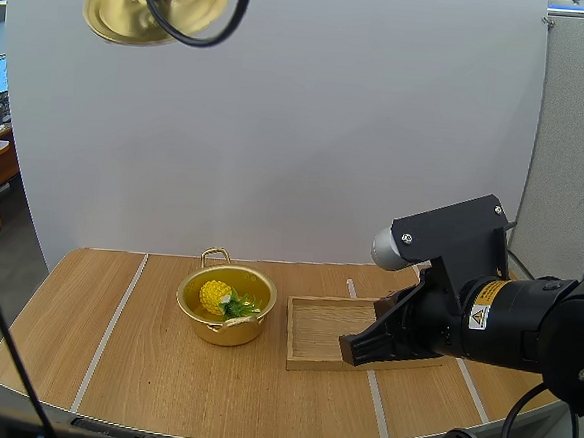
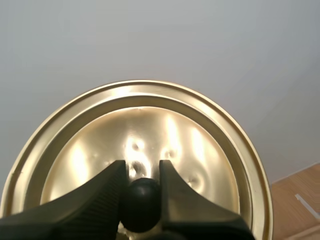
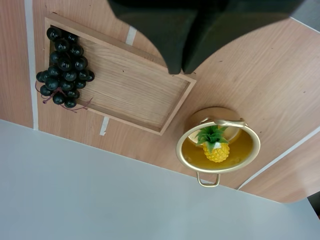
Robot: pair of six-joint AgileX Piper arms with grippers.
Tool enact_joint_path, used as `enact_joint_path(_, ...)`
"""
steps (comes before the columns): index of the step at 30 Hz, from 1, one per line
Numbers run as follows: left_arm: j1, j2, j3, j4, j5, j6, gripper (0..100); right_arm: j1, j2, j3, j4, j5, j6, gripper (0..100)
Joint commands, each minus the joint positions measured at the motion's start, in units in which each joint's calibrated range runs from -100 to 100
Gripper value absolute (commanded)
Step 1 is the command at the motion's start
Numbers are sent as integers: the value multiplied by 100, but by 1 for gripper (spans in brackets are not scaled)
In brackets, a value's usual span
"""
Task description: Open the pot, put the pineapple inside, and close it
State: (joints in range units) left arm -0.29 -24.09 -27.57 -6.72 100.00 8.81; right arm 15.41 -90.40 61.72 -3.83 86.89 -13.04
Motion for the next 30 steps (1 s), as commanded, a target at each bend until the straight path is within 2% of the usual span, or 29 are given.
enact_joint_path(1, -3, 226, 153, -287, 0, 143, 0, -25, -43, -1, -83, 33, -40, 0)
enact_joint_path(11, -3, 850, 1317, -1064, 0, 804, 0, -25, -43, -1, -94, 33, -40, 0)
enact_joint_path(16, -3, 1218, 1707, -1493, 0, 811, 0, -25, -43, -1, -94, 33, -40, 0)
enact_joint_path(25, -3, 1714, 1919, -1726, 0, 811, 0, -25, -43, -1, -94, 33, -40, 0)
enact_joint_path(30, -10, 1843, 2447, -1747, 0, 1260, 0, -25, -43, -1, -117, 33, -40, 0)
